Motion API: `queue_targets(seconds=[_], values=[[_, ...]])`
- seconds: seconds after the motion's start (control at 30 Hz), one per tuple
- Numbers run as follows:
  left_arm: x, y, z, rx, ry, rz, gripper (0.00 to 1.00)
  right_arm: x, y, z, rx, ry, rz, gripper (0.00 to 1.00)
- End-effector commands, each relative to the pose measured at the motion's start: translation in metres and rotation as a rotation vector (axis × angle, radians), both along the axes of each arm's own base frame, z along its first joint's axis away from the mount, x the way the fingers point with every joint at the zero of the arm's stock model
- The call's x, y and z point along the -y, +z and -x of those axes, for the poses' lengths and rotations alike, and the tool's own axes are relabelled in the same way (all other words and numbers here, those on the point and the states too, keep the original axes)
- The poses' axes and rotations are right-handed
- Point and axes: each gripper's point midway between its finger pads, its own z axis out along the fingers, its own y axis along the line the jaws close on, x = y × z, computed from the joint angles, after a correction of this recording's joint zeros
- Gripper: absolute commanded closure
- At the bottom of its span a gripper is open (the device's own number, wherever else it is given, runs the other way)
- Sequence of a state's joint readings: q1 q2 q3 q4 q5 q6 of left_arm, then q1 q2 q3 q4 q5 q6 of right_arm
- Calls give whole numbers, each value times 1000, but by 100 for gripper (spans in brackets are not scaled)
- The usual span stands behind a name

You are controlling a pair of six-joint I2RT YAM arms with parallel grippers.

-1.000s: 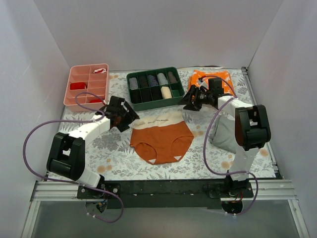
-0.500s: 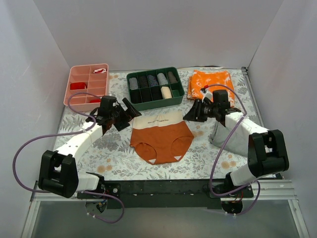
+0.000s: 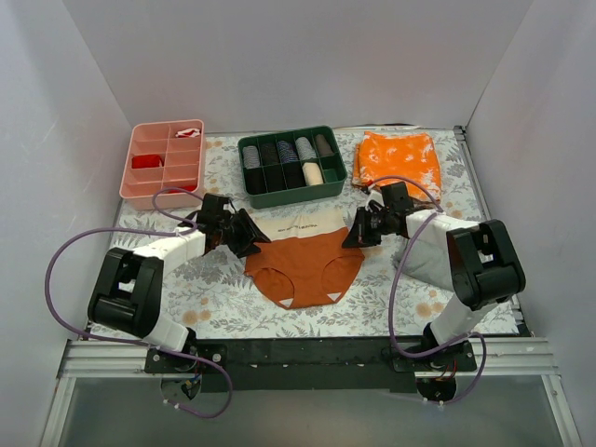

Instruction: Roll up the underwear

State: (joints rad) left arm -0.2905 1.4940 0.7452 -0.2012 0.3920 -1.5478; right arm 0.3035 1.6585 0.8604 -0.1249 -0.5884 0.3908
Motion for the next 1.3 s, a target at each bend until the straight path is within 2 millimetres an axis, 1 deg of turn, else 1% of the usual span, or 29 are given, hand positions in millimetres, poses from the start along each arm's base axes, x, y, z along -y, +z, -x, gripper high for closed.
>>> queue_targets(seconds=[0.0, 0.1, 0.13, 0.17, 0.23, 0.33, 0.4, 0.43, 0.47, 0.53, 0.6, 0.63, 0.67, 0.7, 0.77, 0.8, 0.83, 0.87, 0.9, 0.93, 0.97, 1.0, 1.03, 1.1, 1.13, 1.17, 1.2, 1.23, 1.27], values=[[-7, 2, -8, 58, 20, -46, 57, -7, -3, -23, 71, -14, 75, 99], [-15, -8, -5, 53, 38, -93, 58, 3, -16, -30, 76, -61, 155, 99], [-19, -12, -3, 48, 43, -114, 62, 10, -25, -29, 63, -80, 204, 99], [-27, -23, 0, 38, 69, -155, 63, 15, -30, -27, 53, -88, 236, 99], [-33, -33, 6, 13, 75, -186, 63, 28, -42, -23, 37, -110, 312, 99], [-36, -45, 16, -21, 66, -198, 64, 43, -56, -4, -11, -119, 388, 99], [-38, -50, 24, -40, 67, -204, 64, 46, -61, 9, -30, -113, 401, 99], [-38, -48, 25, -36, 68, -200, 64, 51, -66, 21, -49, -112, 420, 99], [-38, -47, 27, -37, 70, -200, 64, 50, -67, 28, -54, -106, 429, 99], [-40, -47, 37, -54, 76, -208, 64, 58, -71, 48, -78, -106, 467, 99], [-41, -35, 40, -33, 90, -207, 65, 61, -72, 65, -97, -108, 481, 99], [-44, -35, 48, -53, 94, -218, 65, 62, -65, 68, -77, -118, 474, 99], [-43, -23, 49, -18, 97, -205, 64, 65, -68, 80, -93, -114, 481, 99], [-43, -19, 52, -11, 98, -204, 63, 65, -66, 83, -88, -116, 472, 99], [-42, -7, 55, 15, 101, -179, 59, 60, -55, 82, -47, -119, 429, 99], [-40, 6, 52, 59, 101, -159, 56, 57, -48, 78, -27, -119, 412, 99], [-39, 12, 49, 80, 101, -152, 50, 53, -41, 73, -1, -108, 393, 99], [-35, 27, 41, 121, 95, -137, 49, 49, -35, 70, 9, -102, 377, 99], [-34, 33, 35, 143, 91, -137, 47, 43, -21, 57, 46, -107, 356, 99], [-33, 39, 29, 163, 88, -140, 44, 39, -14, 52, 66, -102, 344, 99], [-30, 53, 16, 208, 74, -146, 43, 34, -4, 46, 82, -100, 319, 98], [-27, 57, 9, 221, 62, -152, 43, 27, 10, 36, 115, -103, 296, 97], [-24, 50, 0, 204, 47, -165, 43, 23, 17, 32, 126, -102, 276, 96], [-12, 63, -21, 260, -5, -150, 44, 16, 31, 20, 155, -111, 248, 96], [-8, 47, -27, 224, -27, -161, 46, 14, 32, 19, 145, -109, 239, 96], [-4, 45, -33, 232, -51, -159, 52, 12, 34, 17, 146, -110, 231, 96], [3, 49, -43, 258, -70, -136, 55, 10, 35, 15, 146, -110, 226, 96], [9, 46, -46, 256, -89, -122, 57, 6, 36, 17, 138, -102, 209, 96], [15, 34, -49, 228, -116, -110, 60, 5, 36, 16, 132, -105, 202, 96]])
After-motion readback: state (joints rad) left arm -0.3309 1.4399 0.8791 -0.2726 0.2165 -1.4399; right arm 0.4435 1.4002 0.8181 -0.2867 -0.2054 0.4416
